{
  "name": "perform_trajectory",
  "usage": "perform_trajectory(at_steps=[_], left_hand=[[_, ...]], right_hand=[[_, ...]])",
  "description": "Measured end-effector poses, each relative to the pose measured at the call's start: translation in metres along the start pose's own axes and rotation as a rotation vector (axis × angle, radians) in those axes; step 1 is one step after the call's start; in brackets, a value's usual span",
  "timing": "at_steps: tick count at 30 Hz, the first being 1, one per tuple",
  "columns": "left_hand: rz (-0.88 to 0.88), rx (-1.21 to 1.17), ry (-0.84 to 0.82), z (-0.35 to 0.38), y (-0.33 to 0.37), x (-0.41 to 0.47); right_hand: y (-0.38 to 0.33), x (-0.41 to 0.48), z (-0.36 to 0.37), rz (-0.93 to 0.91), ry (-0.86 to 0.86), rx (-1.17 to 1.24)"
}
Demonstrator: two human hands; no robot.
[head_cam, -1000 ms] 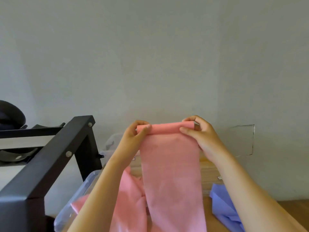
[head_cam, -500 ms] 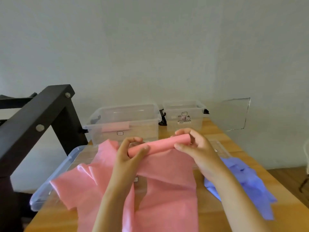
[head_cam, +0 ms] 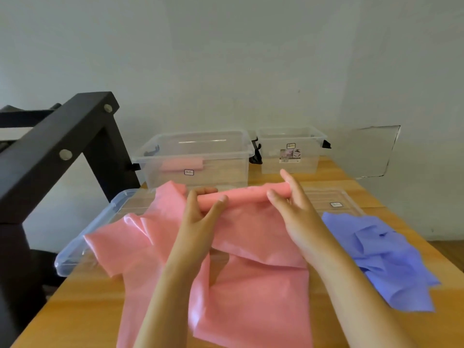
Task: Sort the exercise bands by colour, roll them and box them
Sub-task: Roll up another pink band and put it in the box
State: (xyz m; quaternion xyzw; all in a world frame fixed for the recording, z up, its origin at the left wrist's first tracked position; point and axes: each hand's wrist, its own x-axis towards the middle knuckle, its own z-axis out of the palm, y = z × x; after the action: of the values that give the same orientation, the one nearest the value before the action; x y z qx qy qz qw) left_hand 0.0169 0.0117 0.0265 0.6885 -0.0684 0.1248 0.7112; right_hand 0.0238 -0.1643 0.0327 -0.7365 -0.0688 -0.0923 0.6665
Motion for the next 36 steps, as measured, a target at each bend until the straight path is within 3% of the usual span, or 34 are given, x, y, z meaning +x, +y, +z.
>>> perform_trajectory(at_steps=[5, 9, 13, 24, 29, 34, 36], left_hand=[[0.071, -0.022, -0.013, -0.009, -0.001, 0.001], [0.024, -0.196, -0.079, -0.009, -0.001, 0.002], [-0.016, -0.256, -0.118, -0.008, -0.003, 0.002], [0.064, -0.149, -0.1, -0.005, -0.002, -0.001], [-0.027, -0.185, -0.174, -0.009, -0.002, 0.0], [0.034, -0.171, -0.166, -0.011, -0.004, 0.002], [0.042, -0.197, -0.153, -0.01, -0.003, 0.001]], right_hand=[[0.0, -0.002, -0.006, -0.066, 0.015, 0.076], [-0.001, -0.001, -0.013, -0.031, -0.121, 0.272], [-0.003, -0.004, -0.017, -0.074, -0.203, 0.228], [-0.006, -0.006, -0.024, -0.174, -0.137, 0.14], [-0.008, -0.006, -0.028, -0.2, -0.12, 0.092], [-0.009, -0.008, -0.034, -0.043, -0.237, 0.034], [-0.009, -0.009, -0.034, -0.019, -0.206, 0.009]])
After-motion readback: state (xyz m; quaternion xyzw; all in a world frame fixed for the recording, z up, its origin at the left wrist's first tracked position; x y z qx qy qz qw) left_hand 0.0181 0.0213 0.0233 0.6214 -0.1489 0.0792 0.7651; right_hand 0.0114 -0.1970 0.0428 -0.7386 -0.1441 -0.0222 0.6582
